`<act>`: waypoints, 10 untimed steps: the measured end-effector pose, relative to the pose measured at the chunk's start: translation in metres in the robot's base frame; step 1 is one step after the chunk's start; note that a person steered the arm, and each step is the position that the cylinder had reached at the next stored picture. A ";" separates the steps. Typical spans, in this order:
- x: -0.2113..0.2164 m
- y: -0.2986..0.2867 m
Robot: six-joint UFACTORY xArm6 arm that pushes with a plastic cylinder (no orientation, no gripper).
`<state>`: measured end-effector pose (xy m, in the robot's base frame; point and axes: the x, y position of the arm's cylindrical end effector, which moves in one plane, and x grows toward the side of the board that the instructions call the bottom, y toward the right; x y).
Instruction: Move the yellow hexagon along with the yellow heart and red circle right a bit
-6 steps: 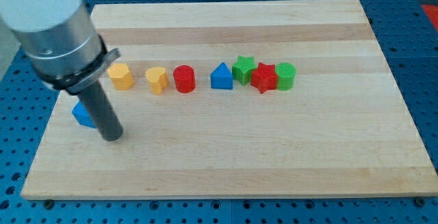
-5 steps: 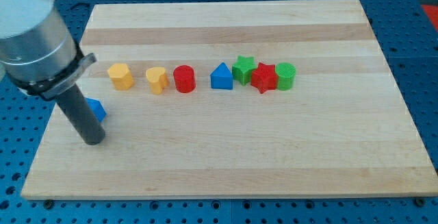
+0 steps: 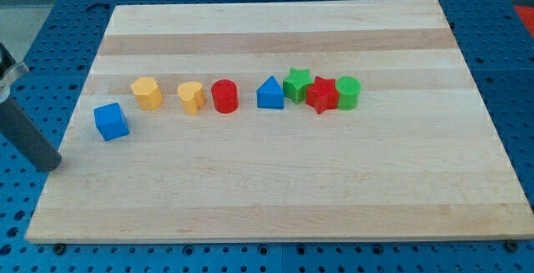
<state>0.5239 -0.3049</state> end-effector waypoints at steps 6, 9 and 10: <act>-0.115 0.052; -0.115 0.119; -0.116 0.135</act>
<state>0.4084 -0.1696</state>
